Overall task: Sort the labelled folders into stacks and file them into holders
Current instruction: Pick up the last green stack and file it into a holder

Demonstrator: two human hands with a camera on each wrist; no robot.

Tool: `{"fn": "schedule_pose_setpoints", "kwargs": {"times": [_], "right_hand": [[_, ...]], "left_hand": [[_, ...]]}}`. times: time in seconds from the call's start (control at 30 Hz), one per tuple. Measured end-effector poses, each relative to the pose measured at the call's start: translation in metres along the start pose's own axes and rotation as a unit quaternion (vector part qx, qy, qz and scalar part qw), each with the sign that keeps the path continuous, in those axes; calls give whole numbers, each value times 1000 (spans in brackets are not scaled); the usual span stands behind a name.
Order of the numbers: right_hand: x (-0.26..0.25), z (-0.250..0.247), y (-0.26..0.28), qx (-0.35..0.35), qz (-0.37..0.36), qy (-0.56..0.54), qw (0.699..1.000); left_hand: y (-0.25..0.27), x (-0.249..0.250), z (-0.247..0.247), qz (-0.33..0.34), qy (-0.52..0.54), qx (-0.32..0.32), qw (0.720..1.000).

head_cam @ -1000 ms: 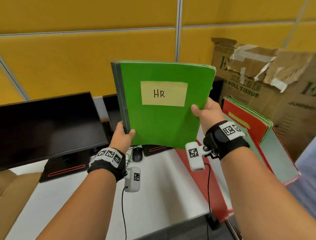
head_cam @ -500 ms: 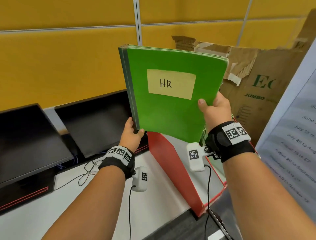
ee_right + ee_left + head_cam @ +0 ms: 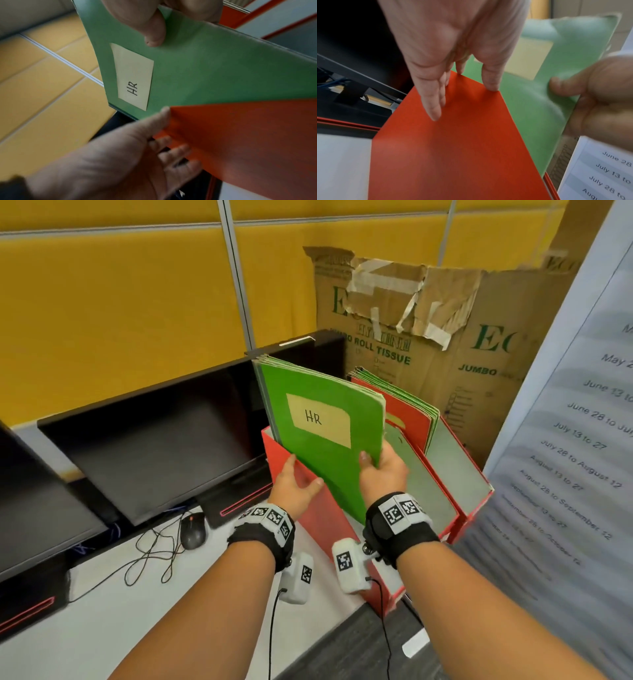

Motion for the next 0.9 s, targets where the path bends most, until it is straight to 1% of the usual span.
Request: {"fn": "schedule_pose_setpoints", "kwargs": {"times": [0.1,0.17,0.3,0.37,0.43,0.53,0.6,0.67,0.73,0.8,0.9], "right_hand": [[27,9,0,-8,28,-4,1000],[40,13,1,-25,37,2,999],[67,21,5,-123,71,21,990],[73,22,5,-157,104,23,982],[76,21,4,-162,119,-1,980],[75,21,3,-135,125,-75,980],[73,21,1,-109,128,-82,982],[72,22,0,-105,113,-79,985],[68,23,-1,-121,89,-39,988],[69,26,1,-150,84,-1,985],[72,30,5,-206,92,-23,974]], "left_hand": [[-7,-3,2,-24,52,-5,998],[-9,-3,3,-27,82,-6,996],[-13,-5,3,-25,102,1,995],[-13,-6,3,-26,111,1,993],[-14,-9,2,-29,117,6,993],[-15,-11,3,-29,120,11,992],[-15,-11,4,-30,120,11,992],[-15,-10,5,-27,118,11,993],[-14,-10,4,-21,119,15,993],[-12,-11,2,-15,121,18,992],[-7,-14,0,-1,103,9,995]]}}
Point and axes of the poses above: each hand's wrist, its own y-axis away from the middle knuckle, its own z-axis out of the palm, x = y × z, the point moved 1 cm from there along -y, towards the middle knuckle, and after that the axes turned 13 degrees about -x, right-handed, at the moved point
